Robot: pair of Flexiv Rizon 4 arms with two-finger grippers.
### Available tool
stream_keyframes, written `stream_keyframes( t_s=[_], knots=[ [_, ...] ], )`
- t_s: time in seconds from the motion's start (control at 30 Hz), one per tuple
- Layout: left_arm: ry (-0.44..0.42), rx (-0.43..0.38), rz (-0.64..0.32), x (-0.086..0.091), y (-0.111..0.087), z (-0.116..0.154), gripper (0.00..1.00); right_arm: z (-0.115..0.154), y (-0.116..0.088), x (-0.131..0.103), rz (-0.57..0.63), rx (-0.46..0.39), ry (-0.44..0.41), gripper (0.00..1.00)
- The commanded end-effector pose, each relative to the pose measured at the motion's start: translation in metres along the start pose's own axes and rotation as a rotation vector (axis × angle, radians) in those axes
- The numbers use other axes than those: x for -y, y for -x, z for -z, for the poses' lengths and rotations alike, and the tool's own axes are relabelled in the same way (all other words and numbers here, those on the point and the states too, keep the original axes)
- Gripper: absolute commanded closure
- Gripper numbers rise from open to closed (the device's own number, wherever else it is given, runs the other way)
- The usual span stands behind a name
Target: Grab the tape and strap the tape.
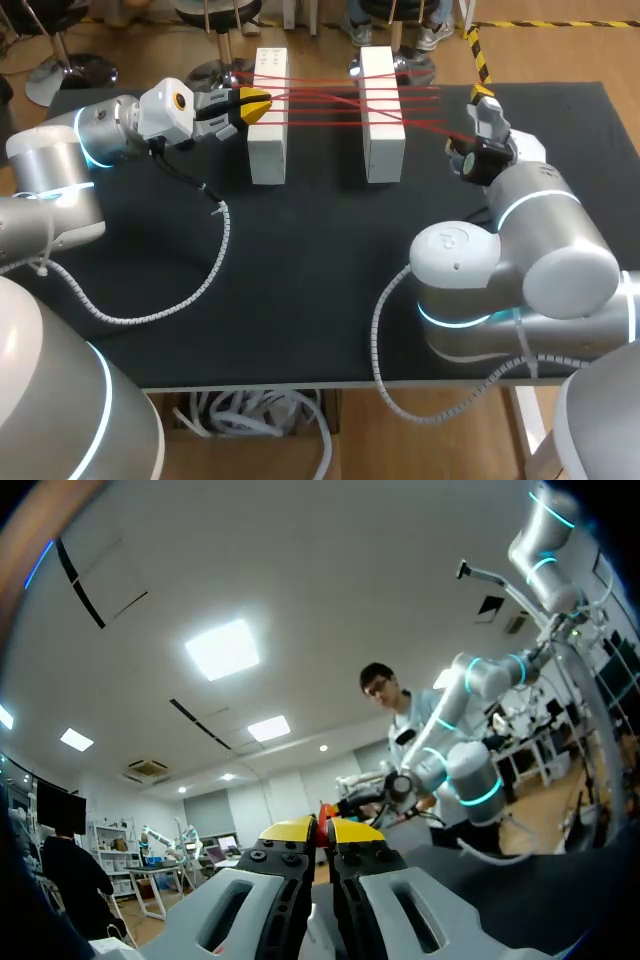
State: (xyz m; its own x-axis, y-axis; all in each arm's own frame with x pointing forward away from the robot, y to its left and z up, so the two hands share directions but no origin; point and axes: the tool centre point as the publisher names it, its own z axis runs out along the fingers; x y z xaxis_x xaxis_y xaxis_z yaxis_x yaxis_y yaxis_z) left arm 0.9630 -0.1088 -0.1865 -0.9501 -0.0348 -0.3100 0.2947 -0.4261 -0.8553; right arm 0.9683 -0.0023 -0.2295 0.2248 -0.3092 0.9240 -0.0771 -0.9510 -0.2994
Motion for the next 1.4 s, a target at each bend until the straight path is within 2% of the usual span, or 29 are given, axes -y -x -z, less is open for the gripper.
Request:
stream_keyframes(
  t_s=[0.03,0.3,0.6,0.77,1.13,1.4],
  knots=[
    [-0.002,-0.001,-0.001,-0.001,0.000,0.001,1.00,0.004,-0.002,-0.001,0.003,0.009,0.000,0.61],
    [-0.002,-0.001,-0.001,-0.001,0.000,0.001,1.00,0.004,0.001,-0.001,0.009,0.021,-0.001,0.56],
    [-0.002,-0.001,-0.001,-0.001,0.000,0.001,1.00,0.016,0.004,0.005,0.010,0.032,-0.019,0.58],
    [-0.002,-0.001,-0.001,-0.001,0.000,0.001,1.00,0.018,0.005,0.007,0.009,0.033,-0.026,0.65],
    [-0.002,-0.001,-0.001,-0.001,0.000,0.001,1.00,0.013,0.006,0.005,0.019,0.033,-0.016,0.61],
    [-0.002,-0.001,-0.001,-0.001,0.000,0.001,1.00,0.009,0.009,0.006,0.022,0.034,-0.014,0.61]
  ],
)
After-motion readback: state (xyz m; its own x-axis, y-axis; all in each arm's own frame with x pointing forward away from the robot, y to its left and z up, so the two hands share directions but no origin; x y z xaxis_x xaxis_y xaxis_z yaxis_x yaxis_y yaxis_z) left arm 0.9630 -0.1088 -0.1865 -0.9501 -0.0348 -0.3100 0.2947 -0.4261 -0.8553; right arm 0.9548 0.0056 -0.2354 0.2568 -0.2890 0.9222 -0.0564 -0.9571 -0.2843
